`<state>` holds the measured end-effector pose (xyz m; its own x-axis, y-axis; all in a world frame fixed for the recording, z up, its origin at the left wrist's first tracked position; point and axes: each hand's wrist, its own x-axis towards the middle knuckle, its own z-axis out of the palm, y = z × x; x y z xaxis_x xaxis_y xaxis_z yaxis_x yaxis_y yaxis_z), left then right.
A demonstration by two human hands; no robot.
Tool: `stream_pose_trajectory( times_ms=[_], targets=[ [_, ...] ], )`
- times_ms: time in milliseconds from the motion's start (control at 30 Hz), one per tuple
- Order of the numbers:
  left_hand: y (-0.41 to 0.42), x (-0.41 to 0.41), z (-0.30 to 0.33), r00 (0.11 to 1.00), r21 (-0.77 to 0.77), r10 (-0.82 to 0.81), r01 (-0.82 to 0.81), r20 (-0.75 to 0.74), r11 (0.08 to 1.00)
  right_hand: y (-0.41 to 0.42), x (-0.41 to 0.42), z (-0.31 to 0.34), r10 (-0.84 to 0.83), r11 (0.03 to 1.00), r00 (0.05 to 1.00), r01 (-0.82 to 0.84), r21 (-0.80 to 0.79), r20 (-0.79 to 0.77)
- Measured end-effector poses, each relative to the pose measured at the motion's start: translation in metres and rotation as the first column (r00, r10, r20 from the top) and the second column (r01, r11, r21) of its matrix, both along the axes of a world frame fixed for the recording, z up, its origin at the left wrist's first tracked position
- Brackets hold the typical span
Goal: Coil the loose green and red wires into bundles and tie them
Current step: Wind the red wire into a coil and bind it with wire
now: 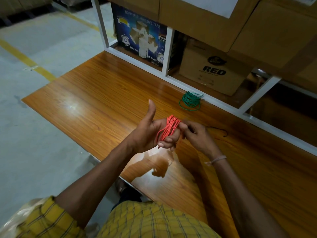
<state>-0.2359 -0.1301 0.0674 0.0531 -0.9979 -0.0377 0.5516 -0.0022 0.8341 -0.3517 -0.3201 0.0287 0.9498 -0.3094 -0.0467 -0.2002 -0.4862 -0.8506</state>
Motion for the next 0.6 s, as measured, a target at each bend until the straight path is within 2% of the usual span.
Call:
stream_pose_trajectory(
  times_ms=[67, 167, 333, 433, 500, 600],
  targets=[
    [-0.003, 0.002, 0.000, 0.993, -0.021, 0.100, -0.102, -0.059, 0.995, 0.012, -0.007, -0.004, -0.007, 1.000, 0.998, 0.006, -0.016, -0.063],
    [-0.008, 0.005, -0.006, 0.969, -0.016, 0.227, -0.230, -0.094, 0.973, 0.030, -0.014, -0.003, 0.071, 0.990, 0.988, -0.086, -0.110, -0.136],
    [-0.016, 0.010, -0.022, 0.883, 0.070, 0.469, -0.470, 0.020, 0.880, 0.042, -0.015, -0.002, 0.204, 0.916, 0.970, -0.236, -0.325, -0.131],
    [-0.020, 0.010, -0.027, 0.833, 0.129, 0.508, -0.541, 0.219, 0.831, 0.042, -0.013, 0.004, 0.223, 0.881, 0.966, -0.256, -0.399, -0.127],
    [-0.020, 0.007, -0.031, 0.811, 0.175, 0.465, -0.546, 0.354, 0.819, 0.041, -0.013, 0.011, 0.258, 0.859, 0.955, -0.297, -0.417, -0.148],
    [-0.014, 0.007, -0.036, 0.740, 0.196, 0.339, -0.531, 0.582, 0.824, 0.035, -0.012, 0.028, 0.296, 0.878, 0.942, -0.333, -0.343, -0.157]
  ],
)
